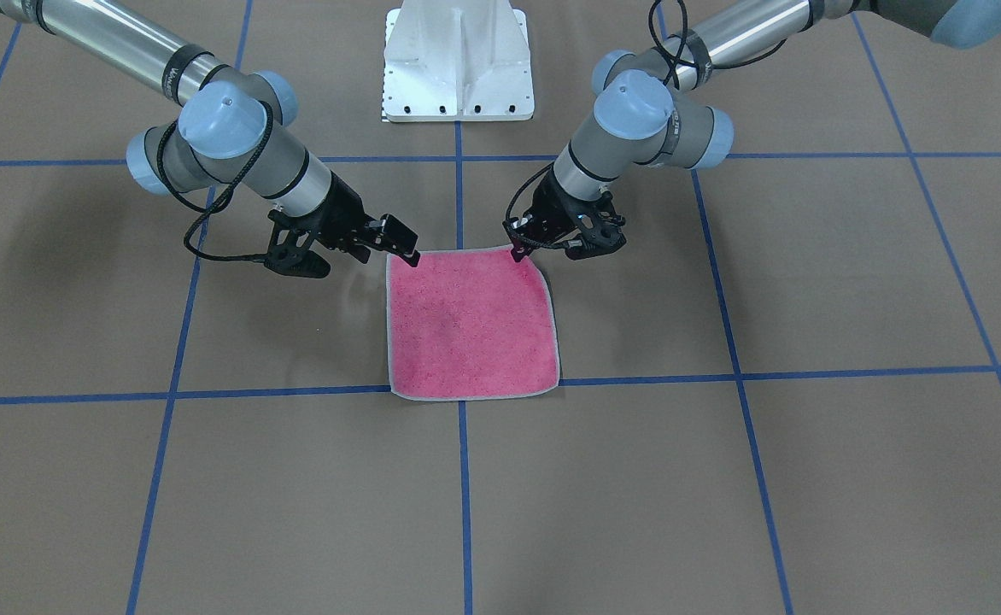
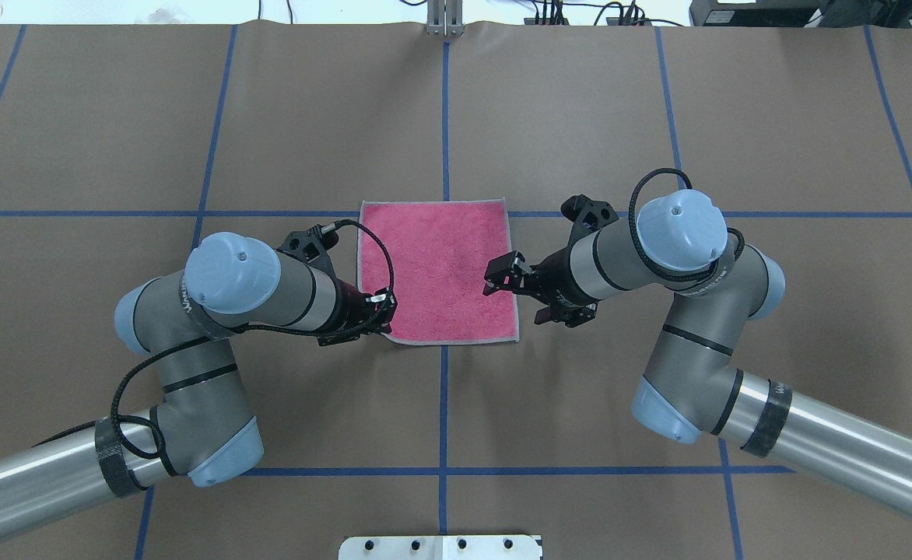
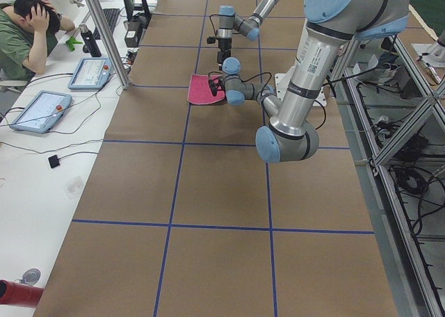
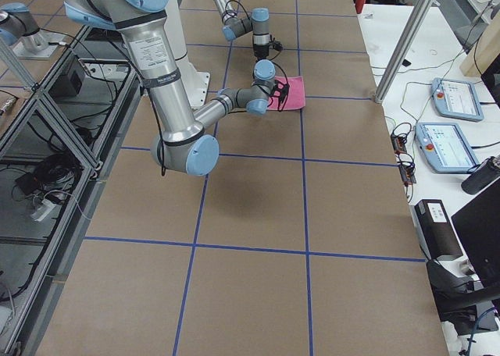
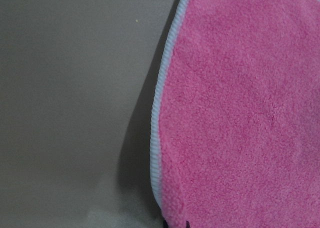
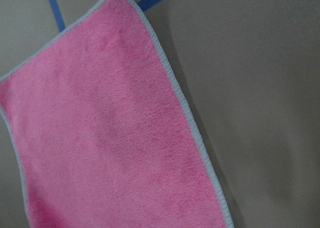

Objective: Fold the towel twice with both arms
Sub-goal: 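Lower the right gripper onto the towel corner nearest it and grasp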

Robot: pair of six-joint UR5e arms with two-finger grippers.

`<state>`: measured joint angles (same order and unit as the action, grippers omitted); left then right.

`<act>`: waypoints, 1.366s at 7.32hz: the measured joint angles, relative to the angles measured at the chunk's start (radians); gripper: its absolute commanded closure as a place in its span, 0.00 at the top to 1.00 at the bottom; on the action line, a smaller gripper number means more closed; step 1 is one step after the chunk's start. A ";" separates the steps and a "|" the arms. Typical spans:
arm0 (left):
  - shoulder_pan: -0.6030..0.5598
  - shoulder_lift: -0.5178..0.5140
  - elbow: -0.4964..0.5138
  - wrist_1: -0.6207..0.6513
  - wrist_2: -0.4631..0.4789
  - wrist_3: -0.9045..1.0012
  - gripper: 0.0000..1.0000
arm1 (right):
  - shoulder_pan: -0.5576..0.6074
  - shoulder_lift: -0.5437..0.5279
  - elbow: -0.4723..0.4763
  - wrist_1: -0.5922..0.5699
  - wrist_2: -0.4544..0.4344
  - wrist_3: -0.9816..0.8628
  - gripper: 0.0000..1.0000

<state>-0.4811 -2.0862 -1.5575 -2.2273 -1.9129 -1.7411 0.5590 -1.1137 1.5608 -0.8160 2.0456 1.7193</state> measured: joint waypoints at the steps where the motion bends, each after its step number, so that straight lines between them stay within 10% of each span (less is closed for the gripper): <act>1: 0.000 0.000 0.000 0.000 0.000 0.000 0.00 | -0.007 0.001 -0.007 0.000 0.000 -0.002 0.98; 3: 0.001 0.000 0.000 0.000 0.000 0.000 0.00 | -0.017 0.006 -0.024 -0.002 -0.001 -0.003 0.81; 10: -0.001 0.001 0.000 -0.002 -0.002 0.002 0.00 | -0.029 0.029 -0.044 -0.061 -0.001 -0.042 0.78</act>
<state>-0.4817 -2.0847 -1.5570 -2.2289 -1.9144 -1.7395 0.5299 -1.0850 1.5173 -0.8773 2.0448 1.6771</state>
